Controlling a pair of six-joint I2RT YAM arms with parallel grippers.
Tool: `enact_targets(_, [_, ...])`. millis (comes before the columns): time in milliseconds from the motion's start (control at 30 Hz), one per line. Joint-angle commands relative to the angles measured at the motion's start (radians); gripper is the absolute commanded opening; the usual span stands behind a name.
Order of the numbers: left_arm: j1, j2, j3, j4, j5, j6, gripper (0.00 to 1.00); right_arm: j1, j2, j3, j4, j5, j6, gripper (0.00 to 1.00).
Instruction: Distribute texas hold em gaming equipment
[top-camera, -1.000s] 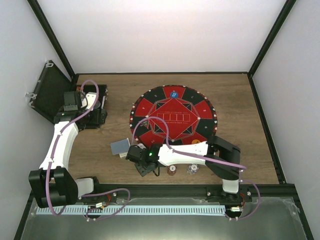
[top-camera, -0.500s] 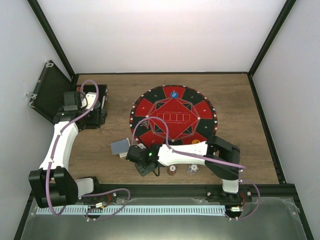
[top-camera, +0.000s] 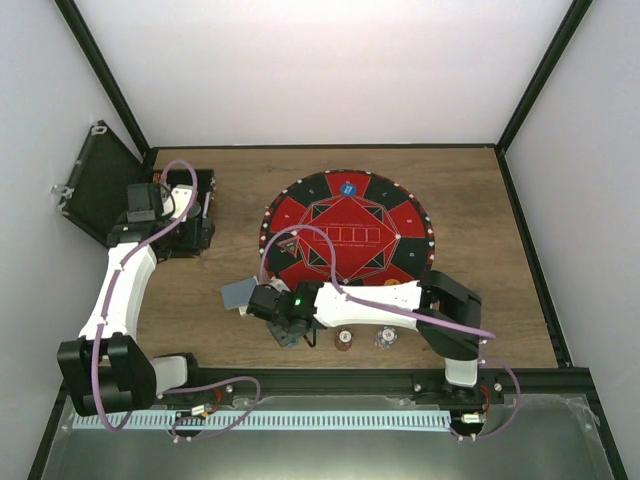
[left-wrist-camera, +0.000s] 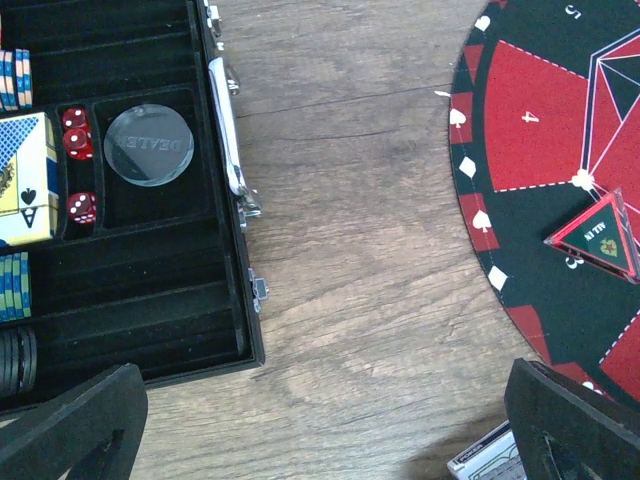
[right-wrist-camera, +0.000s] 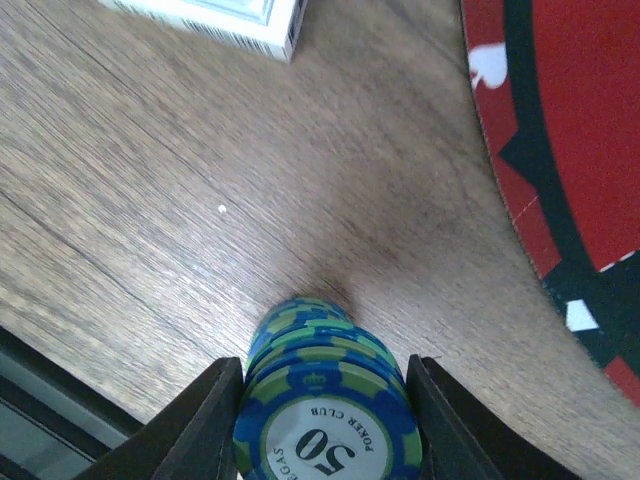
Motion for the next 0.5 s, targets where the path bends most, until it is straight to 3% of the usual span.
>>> enact_targets(0, [0.006, -0.013, 0.027, -0.019, 0.017, 0.016, 1.0, -0.026, -0.048, 0.093, -0.055, 0.051, -0.032, 0.27])
enact_targets(200, [0.01, -0.012, 0.034, -0.029, 0.015, 0.016, 1.0, -0.184, -0.055, 0.132, -0.007, 0.03, -0.124, 0.27])
enact_targets(467, [0.02, -0.01, 0.048, -0.046, 0.017, 0.022, 1.0, -0.382, 0.08, 0.215, 0.06, 0.015, -0.24, 0.27])
